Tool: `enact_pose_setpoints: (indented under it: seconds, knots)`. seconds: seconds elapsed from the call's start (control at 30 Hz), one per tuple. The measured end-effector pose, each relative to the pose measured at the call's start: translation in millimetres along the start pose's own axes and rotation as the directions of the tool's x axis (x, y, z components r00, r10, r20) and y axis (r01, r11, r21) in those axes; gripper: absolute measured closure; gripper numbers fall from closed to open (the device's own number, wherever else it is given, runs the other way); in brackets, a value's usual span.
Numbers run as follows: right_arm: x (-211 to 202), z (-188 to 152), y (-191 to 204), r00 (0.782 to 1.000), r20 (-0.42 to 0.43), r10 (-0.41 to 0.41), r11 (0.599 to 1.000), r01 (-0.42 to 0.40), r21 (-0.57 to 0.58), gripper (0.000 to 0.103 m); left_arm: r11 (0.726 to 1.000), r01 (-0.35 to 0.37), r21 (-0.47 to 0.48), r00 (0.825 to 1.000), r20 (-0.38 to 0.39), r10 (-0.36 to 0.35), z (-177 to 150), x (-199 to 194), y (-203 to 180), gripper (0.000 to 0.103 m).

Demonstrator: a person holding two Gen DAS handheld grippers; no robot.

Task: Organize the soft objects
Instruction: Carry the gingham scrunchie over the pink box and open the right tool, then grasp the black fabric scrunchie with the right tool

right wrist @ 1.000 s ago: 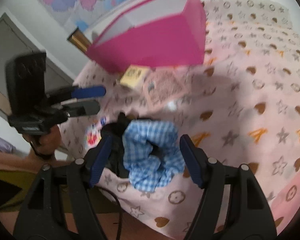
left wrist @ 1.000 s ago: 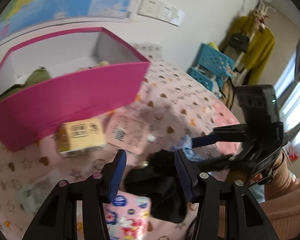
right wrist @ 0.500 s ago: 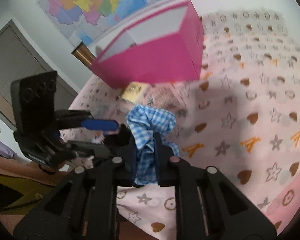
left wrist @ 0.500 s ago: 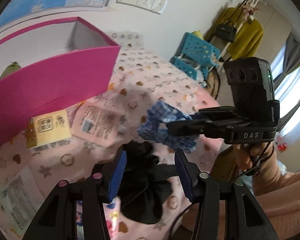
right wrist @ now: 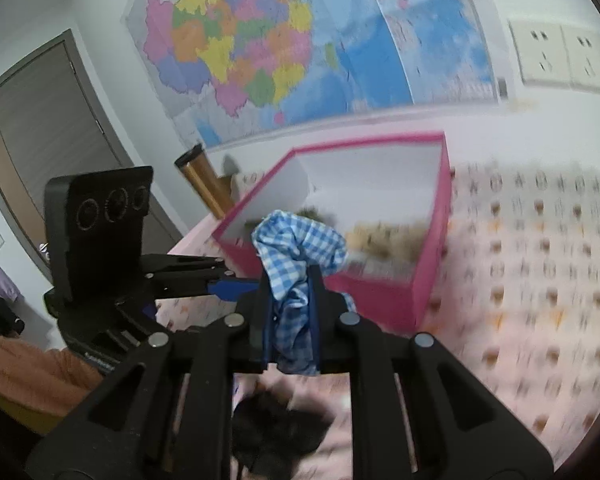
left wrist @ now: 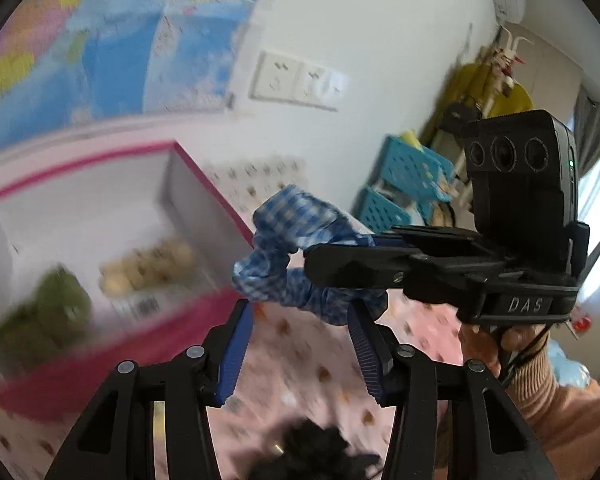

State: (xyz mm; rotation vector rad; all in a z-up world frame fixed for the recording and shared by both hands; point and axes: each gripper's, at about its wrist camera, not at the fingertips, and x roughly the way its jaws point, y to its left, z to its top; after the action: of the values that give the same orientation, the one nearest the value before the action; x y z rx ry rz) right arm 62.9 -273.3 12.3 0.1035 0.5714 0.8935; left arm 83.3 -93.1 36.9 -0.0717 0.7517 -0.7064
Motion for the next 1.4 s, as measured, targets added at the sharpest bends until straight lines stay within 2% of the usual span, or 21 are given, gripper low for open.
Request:
enact_pose_setpoints:
  seconds: [0.1,0.27,0.33,0.4,0.5,0.6,0.63,0.67,0.7,0.77,0.83,0.93,1.0,1.07,1.13,1.23,1.3,1.4]
  knots:
    - [17.6,22.6,-11.5,1.0,-0.005,-0.007,1.0,0.007,-0.013,0.086,1.0,-0.026,-0.013,1.0,0.003,0.026,22.8,7.1,13.4,0.057]
    - [55.6,58.6,-33.5,0.995,-0.034,-0.091,0.995,0.089,-0.041,0.086,0.995,-0.091,-0.038,0.996,-0.017,0.091,53.4,32.2,41.6,0.058]
    - [73.4,68.3,-40.7,0.987,-0.049,-0.154,0.986,0.151,-0.071,0.086,0.992,-0.111,-0.052,0.994,-0.03,0.109,57.1,38.2,53.1,0.06]
    - [89.5,75.1,-49.5,0.98,-0.081,-0.179,0.982,0.174,-0.075,0.086,0.988,-0.133,-0.076,0.99,-0.057,0.129,61.9,49.8,67.4,0.06]
    - [116.9,82.9,-61.3,0.951,-0.114,-0.287,0.954,0.273,-0.124,0.082,0.978,-0.176,-0.11,0.982,-0.093,0.166,62.7,62.7,82.7,0.06]
    - [140.7,83.5,-72.4,0.919,-0.182,-0.35,0.934,0.329,-0.136,0.067,0.964,-0.213,-0.156,0.973,-0.127,0.194,56.6,69.0,99.1,0.059]
    - [144.3,83.1,-74.9,0.908,-0.19,-0.374,0.926,0.354,-0.135,0.059,0.962,-0.216,-0.166,0.972,-0.126,0.197,54.1,67.8,102.9,0.058]
    - [146.7,81.9,-76.8,0.896,-0.196,-0.399,0.916,0.378,-0.137,0.055,0.961,-0.22,-0.168,0.972,-0.123,0.201,51.6,65.1,104.6,0.058]
    - [146.7,80.9,-77.7,0.894,-0.199,-0.402,0.914,0.38,-0.139,0.055,0.959,-0.23,-0.168,0.97,-0.118,0.212,48.8,61.1,105.9,0.058]
    - [139.7,77.0,-76.1,0.902,-0.192,-0.387,0.921,0.368,-0.129,0.055,0.956,-0.252,-0.153,0.966,-0.093,0.24,40.3,45.8,104.0,0.058]
    - [123.2,70.7,-71.6,0.928,-0.168,-0.333,0.942,0.321,-0.093,0.055,0.957,-0.258,-0.135,0.966,-0.065,0.252,32.2,29.8,100.3,0.057]
    - [95.9,60.3,-56.5,0.959,-0.13,-0.253,0.967,0.247,-0.063,0.055,0.968,-0.227,-0.103,0.974,-0.013,0.227,14.5,0.7,89.0,0.054]
    - [72.3,49.4,-43.2,0.98,-0.105,-0.171,0.985,0.168,-0.041,0.055,0.975,-0.209,-0.078,0.977,0.018,0.211,-1.4,-19.3,79.3,0.052]
    - [53.7,39.3,-30.2,0.991,-0.091,-0.098,0.995,0.096,-0.026,0.055,0.975,-0.208,-0.074,0.977,0.032,0.211,-16.8,-33.1,73.6,0.051]
    - [41.8,27.6,-17.7,0.995,-0.091,-0.034,0.999,0.033,-0.02,0.055,0.977,-0.199,-0.078,0.979,0.031,0.202,-28.2,-39.3,71.1,0.051]
    - [34.2,6.1,-0.7,0.993,-0.114,0.027,0.999,-0.029,-0.018,0.055,0.969,-0.227,-0.092,0.973,0.006,0.229,-51.4,-42.0,71.1,0.05]
    - [33.6,-8.3,7.0,0.99,-0.135,0.031,0.999,-0.034,-0.024,0.055,0.962,-0.249,-0.109,0.968,-0.029,0.248,-65.3,-37.3,73.4,0.05]
    - [35.6,-31.8,10.4,0.985,-0.173,0.013,1.0,-0.017,-0.019,0.055,0.967,-0.22,-0.132,0.975,-0.07,0.212,-81.0,-28.7,70.9,0.05]
